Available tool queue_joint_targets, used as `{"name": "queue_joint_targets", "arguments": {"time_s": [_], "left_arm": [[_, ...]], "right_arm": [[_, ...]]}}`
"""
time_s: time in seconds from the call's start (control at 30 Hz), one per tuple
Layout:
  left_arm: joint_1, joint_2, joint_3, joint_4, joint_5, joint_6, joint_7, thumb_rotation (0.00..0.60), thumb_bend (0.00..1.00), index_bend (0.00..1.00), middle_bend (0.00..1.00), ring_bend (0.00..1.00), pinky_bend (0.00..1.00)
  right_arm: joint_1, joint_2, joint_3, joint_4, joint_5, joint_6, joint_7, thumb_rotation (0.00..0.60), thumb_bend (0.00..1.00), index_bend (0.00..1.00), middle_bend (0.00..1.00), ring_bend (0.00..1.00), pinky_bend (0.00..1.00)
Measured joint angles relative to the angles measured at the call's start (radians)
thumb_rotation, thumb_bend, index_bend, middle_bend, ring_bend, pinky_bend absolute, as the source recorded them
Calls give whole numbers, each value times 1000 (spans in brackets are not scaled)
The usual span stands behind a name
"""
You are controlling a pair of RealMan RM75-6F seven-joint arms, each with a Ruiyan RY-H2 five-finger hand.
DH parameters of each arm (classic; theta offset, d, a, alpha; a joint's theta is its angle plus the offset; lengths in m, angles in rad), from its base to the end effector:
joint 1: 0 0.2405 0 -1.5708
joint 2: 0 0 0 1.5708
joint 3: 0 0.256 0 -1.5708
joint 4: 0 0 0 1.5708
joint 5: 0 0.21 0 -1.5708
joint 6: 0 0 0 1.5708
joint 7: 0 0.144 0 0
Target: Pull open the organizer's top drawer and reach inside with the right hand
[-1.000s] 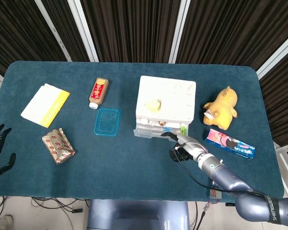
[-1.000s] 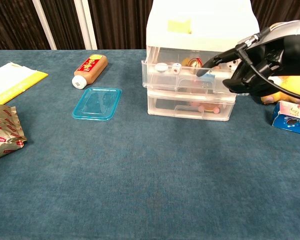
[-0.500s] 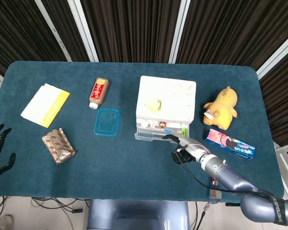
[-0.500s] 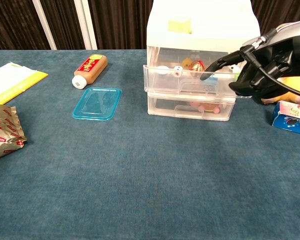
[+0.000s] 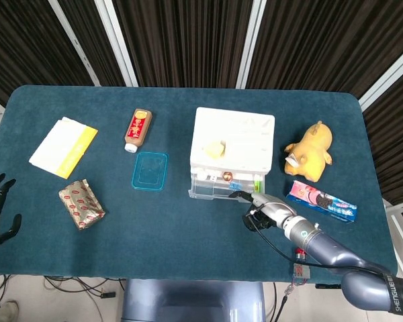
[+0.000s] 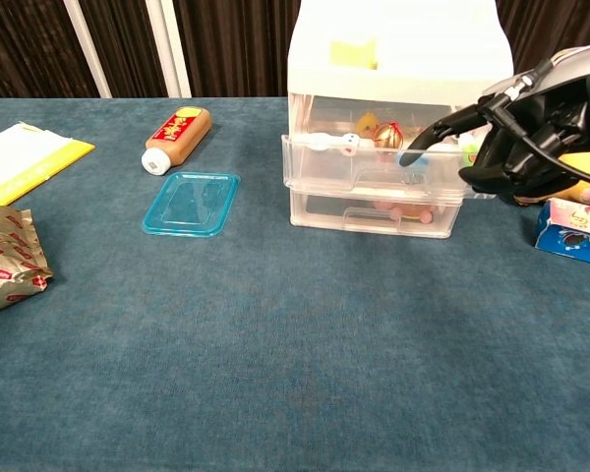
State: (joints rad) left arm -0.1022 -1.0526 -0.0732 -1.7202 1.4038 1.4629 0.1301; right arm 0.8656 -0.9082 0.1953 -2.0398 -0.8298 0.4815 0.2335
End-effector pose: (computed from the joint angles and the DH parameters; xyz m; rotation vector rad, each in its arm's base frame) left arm -0.3027 0.1892 0.1750 -1.3513 -0.8699 -0.8106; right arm -0.1110 -0.3012 0.0877 1.8465 -1.8322 0.8161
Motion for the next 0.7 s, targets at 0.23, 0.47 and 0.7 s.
{"name": "queue_joint_targets", "arguments": {"time_s": [0.23, 0.47, 0.7], "left_arm": [[0, 0, 0, -1, -1, -1, 1, 600, 418, 103, 28, 0, 0], [0, 1, 0, 0, -2, -2, -1, 600, 418, 103, 28, 0, 0], [0, 1, 0, 0, -2, -1, -1, 600, 419, 103, 28, 0, 0]], "right_arm": [[-19, 8, 18, 7, -46, -19, 39, 600, 656, 198, 874, 913, 905], [-28, 18, 23, 8, -74, -35, 58, 600, 657, 210, 874, 914, 905], [-32, 31, 28, 11, -99, -61, 79, 600, 656, 214, 874, 913, 905]]}}
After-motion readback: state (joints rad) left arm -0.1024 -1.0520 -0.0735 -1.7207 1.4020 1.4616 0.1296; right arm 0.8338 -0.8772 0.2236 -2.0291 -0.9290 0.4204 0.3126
